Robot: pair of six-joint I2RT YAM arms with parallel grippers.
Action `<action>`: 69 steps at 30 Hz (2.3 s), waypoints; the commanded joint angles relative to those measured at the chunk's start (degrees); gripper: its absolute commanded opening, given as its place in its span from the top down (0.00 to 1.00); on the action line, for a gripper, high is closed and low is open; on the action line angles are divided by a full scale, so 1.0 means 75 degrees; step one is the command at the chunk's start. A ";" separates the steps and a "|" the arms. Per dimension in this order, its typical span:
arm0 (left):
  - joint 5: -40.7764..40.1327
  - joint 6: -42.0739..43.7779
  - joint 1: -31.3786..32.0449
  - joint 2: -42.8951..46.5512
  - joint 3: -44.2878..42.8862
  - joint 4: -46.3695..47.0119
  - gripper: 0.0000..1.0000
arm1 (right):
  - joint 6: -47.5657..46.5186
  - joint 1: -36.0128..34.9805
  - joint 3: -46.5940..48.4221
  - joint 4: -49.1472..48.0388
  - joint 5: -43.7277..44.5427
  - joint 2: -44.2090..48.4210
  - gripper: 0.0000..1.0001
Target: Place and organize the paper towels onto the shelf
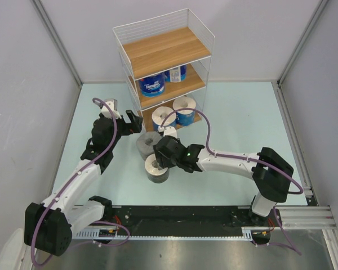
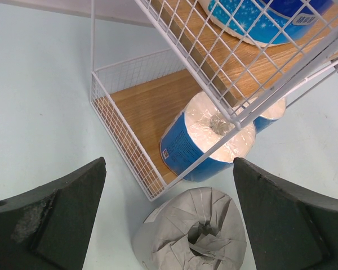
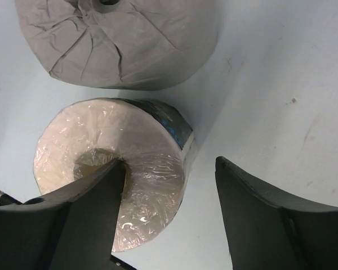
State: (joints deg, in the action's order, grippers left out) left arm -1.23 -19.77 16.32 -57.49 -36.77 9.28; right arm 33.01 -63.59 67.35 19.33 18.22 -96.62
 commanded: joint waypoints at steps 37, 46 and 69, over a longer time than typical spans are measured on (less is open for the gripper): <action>-0.0093 -0.0036 -0.0031 0.0084 -0.0405 -0.0030 0.00 | -0.3230 0.3006 0.7212 0.0399 0.0138 0.0815 0.75; -0.0070 -0.0048 -0.0031 0.0060 -0.0394 0.0005 0.00 | -0.3289 0.3580 0.9217 0.0761 -0.0144 -0.0523 0.73; -0.0058 -0.0071 -0.0031 -0.0033 -0.0347 0.0075 0.00 | -0.2598 0.4447 0.9231 0.0143 -0.1655 -0.1250 0.37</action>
State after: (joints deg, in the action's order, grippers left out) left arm -1.32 -20.01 16.32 -57.65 -37.50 8.78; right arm 11.62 -32.34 135.11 25.04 11.14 -104.60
